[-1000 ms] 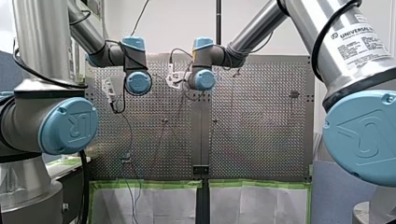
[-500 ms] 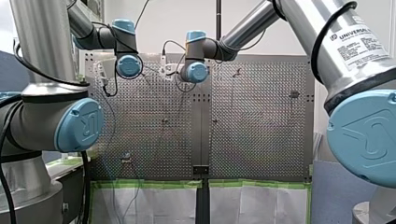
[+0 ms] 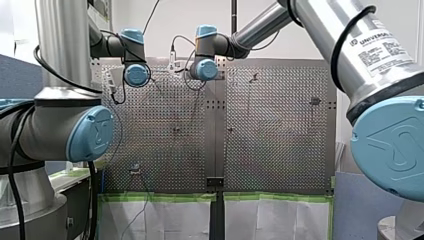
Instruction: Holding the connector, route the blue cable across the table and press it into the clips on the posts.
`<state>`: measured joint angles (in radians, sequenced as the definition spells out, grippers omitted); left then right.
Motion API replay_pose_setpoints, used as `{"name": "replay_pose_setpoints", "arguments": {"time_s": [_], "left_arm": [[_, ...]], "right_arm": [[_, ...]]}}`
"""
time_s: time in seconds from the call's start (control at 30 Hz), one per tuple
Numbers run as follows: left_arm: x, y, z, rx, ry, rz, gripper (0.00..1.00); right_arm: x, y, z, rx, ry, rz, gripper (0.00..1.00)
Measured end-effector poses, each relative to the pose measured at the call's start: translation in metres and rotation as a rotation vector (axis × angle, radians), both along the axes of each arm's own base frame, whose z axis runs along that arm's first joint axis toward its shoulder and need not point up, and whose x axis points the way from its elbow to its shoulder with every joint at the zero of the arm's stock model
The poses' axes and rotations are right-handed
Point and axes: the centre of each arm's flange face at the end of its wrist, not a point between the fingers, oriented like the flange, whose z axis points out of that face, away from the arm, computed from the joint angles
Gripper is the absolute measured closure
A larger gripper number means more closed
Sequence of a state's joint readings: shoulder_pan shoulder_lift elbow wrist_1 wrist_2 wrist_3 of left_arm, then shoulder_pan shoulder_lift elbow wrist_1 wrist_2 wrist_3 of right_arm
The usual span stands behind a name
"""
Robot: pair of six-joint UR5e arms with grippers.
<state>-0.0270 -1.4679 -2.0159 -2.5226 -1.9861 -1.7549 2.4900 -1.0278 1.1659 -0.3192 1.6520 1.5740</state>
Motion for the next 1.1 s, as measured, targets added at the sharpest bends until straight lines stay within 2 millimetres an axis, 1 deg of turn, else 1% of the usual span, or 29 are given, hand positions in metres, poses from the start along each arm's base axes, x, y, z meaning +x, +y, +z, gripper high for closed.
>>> {"name": "replay_pose_setpoints", "arguments": {"time_s": [0.07, 0.23, 0.4, 0.7, 0.83, 1.0, 1.1], "left_arm": [[0.005, 0.001, 0.001, -0.001, -0.005, -0.005, 1.00], [0.024, 0.006, 0.000, -0.009, -0.012, -0.017, 1.00], [0.040, 0.013, 0.001, -0.013, -0.029, -0.019, 1.00], [0.057, 0.025, -0.004, -0.009, -0.040, -0.045, 1.00], [0.064, 0.028, -0.005, -0.006, -0.045, -0.063, 1.00], [0.071, 0.034, -0.003, -0.013, -0.071, -0.086, 1.00], [0.076, 0.037, -0.006, -0.017, -0.068, -0.089, 1.00]], "right_arm": [[0.003, -0.003, -0.004, 0.004, 0.006, -0.001, 1.00], [0.008, -0.009, -0.013, 0.013, 0.017, -0.003, 1.00], [0.010, -0.013, -0.013, 0.012, 0.016, -0.005, 1.00], [0.011, -0.022, -0.013, 0.010, 0.014, -0.012, 1.00], [0.009, -0.027, -0.012, 0.009, 0.012, -0.020, 1.00], [0.006, -0.034, -0.013, 0.010, 0.013, -0.029, 1.00], [0.004, -0.037, -0.012, 0.009, 0.012, -0.033, 1.00]]}}
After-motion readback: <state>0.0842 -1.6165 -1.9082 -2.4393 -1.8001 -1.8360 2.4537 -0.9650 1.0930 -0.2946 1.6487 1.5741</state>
